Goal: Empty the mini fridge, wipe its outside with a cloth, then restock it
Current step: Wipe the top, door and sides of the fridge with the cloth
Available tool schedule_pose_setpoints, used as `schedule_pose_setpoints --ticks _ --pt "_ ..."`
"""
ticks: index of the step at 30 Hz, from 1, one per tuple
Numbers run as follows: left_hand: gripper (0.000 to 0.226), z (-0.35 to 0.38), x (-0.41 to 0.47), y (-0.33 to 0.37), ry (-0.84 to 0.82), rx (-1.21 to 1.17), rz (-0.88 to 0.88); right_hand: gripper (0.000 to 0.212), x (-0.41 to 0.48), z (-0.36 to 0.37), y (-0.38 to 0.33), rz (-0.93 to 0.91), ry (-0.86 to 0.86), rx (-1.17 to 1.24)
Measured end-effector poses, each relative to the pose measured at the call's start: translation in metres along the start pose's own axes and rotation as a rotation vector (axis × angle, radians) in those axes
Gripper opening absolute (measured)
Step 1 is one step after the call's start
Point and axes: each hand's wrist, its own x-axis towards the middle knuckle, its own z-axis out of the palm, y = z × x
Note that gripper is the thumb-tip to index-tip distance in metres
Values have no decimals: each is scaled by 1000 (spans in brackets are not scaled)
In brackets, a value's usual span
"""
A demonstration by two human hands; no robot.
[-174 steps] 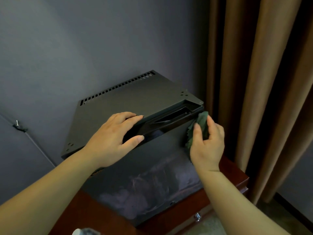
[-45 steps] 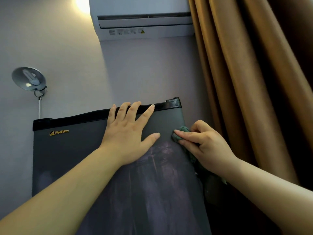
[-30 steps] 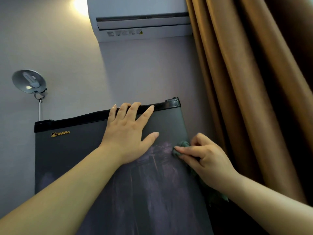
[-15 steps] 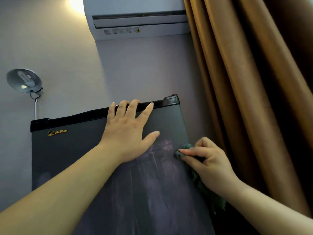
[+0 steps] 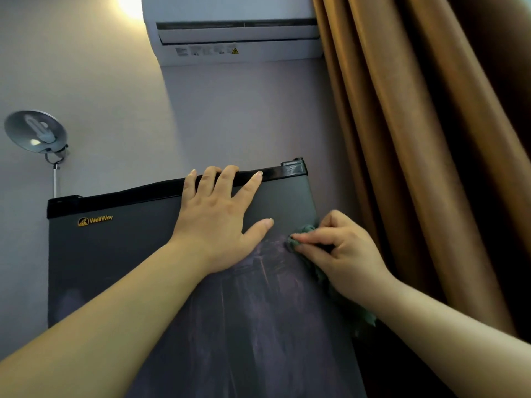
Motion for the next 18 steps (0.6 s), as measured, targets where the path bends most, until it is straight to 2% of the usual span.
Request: schedule_pose_setpoints --ticks 6,13,18 --pt "82 -2 0 -2 6 -15 -2 15 59 11 -15 49 116 5" --pt "81 -3 0 -3 -1 -29 12 19 26 3 -6 -66 -25 -54" --pt "80 -1 0 -3 6 -27 7 17 62 15 -15 -12 127 -52"
